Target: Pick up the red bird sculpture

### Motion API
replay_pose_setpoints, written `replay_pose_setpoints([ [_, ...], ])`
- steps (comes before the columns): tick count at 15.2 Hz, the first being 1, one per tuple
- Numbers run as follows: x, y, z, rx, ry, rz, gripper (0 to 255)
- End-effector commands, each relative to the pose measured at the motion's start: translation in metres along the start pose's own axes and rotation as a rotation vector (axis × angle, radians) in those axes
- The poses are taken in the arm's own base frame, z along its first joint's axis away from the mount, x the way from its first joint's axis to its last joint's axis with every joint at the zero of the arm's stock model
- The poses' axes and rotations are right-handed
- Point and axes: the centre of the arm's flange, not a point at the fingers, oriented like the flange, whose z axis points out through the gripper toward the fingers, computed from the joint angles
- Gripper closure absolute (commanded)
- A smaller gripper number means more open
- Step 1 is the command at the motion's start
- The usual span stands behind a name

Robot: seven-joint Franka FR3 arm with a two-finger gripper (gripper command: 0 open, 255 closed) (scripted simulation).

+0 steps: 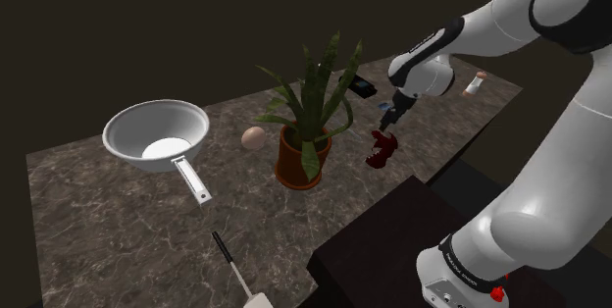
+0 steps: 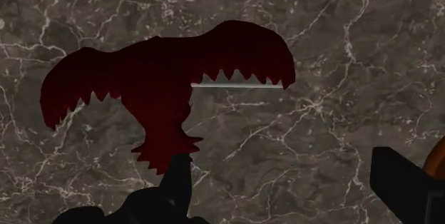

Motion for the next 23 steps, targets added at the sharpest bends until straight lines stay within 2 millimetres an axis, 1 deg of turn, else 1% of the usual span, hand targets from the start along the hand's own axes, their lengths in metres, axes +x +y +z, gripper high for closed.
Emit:
replay_pose_setpoints([
  [1, 0.001, 0.019, 0.019, 0.001, -0.005, -0.013, 0],
  [9, 0.018, 0.086, 0.100, 0.000, -0.028, -0.059, 0],
  [10, 0.019, 0.089, 0.104, 0.000, -0.029, -0.061, 0],
  [16, 0.017, 0.091, 0.135, 0.000, -0.029, -0.061, 0],
  [17, 0.016, 0.091, 0.144, 0.000, -0.029, -0.061, 0],
  [19, 0.016, 0.091, 0.144, 0.000, -0.029, -0.061, 0],
  [20, 0.016, 0.091, 0.143, 0.000, -0.029, -0.061, 255],
  [23, 0.017, 0.090, 0.143, 0.000, -0.029, -0.061, 255],
])
